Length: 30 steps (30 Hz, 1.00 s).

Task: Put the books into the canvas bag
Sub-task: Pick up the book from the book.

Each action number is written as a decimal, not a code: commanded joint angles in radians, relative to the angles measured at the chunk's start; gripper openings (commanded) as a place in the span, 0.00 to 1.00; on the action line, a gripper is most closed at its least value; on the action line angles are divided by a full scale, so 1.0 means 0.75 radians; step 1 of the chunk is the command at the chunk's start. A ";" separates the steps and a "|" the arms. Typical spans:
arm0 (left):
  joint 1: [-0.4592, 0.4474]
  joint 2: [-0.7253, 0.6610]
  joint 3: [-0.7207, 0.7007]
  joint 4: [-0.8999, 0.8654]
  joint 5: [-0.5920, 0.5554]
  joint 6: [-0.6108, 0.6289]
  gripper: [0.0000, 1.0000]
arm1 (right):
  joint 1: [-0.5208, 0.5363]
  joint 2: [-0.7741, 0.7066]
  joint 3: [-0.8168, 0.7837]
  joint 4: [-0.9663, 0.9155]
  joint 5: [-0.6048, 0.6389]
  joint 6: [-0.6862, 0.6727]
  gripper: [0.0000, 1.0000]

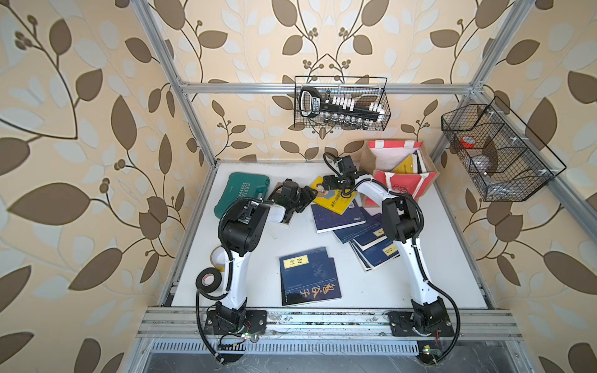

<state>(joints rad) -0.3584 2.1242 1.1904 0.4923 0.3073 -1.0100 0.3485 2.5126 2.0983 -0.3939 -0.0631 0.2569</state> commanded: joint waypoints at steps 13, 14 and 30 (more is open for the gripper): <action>0.010 0.052 -0.035 -0.038 -0.020 -0.038 0.51 | 0.017 -0.309 -0.530 0.216 -0.334 -0.023 0.98; 0.010 0.053 -0.035 -0.025 -0.010 -0.038 0.48 | 0.016 -0.315 -0.539 0.224 -0.346 -0.028 0.98; 0.001 0.074 -0.041 0.098 0.128 -0.077 0.51 | 0.026 -0.374 -0.683 0.316 -0.544 -0.042 0.98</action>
<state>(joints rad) -0.3462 2.1483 1.1599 0.5655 0.3550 -1.0595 0.3466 2.2574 1.6146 -0.1398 -0.3874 0.2340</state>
